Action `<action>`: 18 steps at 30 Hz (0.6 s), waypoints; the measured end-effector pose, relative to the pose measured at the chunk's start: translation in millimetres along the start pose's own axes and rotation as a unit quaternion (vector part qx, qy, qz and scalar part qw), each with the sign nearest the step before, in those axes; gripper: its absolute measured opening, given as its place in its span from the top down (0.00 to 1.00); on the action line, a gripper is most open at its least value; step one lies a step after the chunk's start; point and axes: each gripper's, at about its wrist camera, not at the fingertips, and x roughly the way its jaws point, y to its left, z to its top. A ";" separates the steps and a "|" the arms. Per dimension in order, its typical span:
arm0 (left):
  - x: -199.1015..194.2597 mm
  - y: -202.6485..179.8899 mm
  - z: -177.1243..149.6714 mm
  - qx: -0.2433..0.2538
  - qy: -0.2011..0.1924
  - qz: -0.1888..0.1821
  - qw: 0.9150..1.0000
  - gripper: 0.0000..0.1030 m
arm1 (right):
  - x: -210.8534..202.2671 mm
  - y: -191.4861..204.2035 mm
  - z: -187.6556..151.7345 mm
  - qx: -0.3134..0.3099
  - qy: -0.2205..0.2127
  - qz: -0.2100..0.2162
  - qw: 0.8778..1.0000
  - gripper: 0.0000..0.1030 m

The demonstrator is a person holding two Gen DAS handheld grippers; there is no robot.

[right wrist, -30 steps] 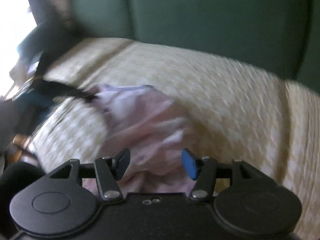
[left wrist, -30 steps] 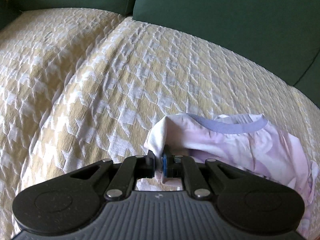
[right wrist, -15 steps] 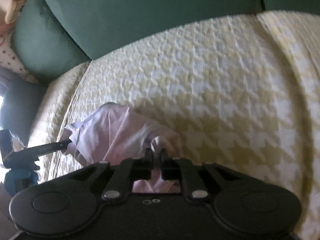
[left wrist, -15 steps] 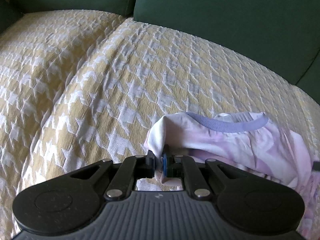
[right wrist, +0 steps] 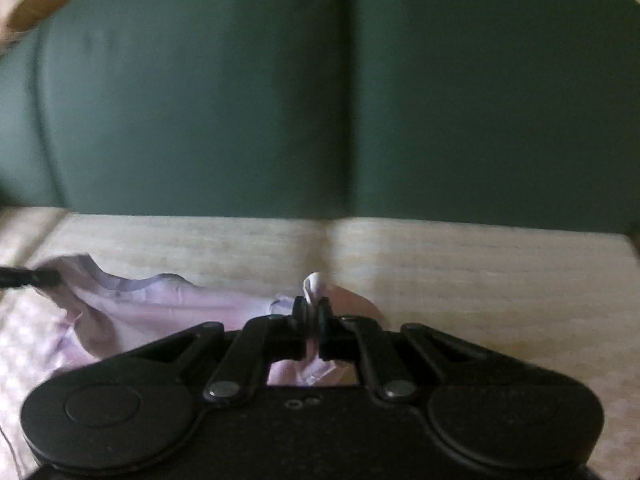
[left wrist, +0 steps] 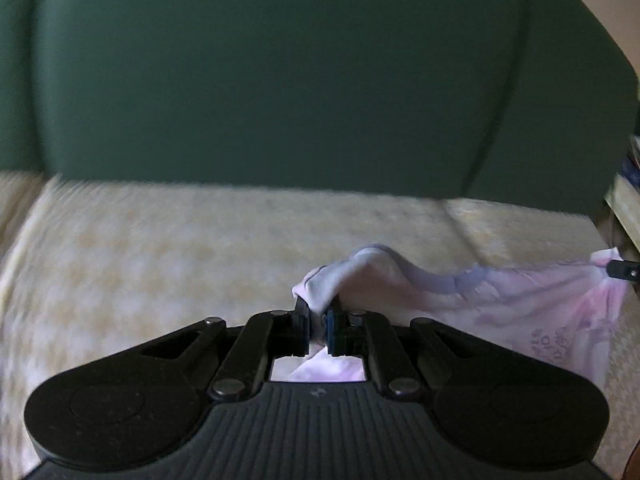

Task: Fold clothes

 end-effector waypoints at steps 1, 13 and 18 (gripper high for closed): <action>9.5 -10.7 4.7 0.009 0.003 -0.005 1.000 0.94 | 2.9 -11.1 -1.3 0.002 0.002 -0.014 1.000 0.00; 60.4 -26.3 11.0 0.030 0.035 0.028 0.999 0.34 | 59.6 -68.7 -29.3 0.014 0.060 -0.057 0.996 0.00; 26.3 4.7 -7.0 0.011 0.033 0.012 0.999 0.32 | 38.9 -62.6 -28.6 0.002 0.050 -0.014 0.999 0.00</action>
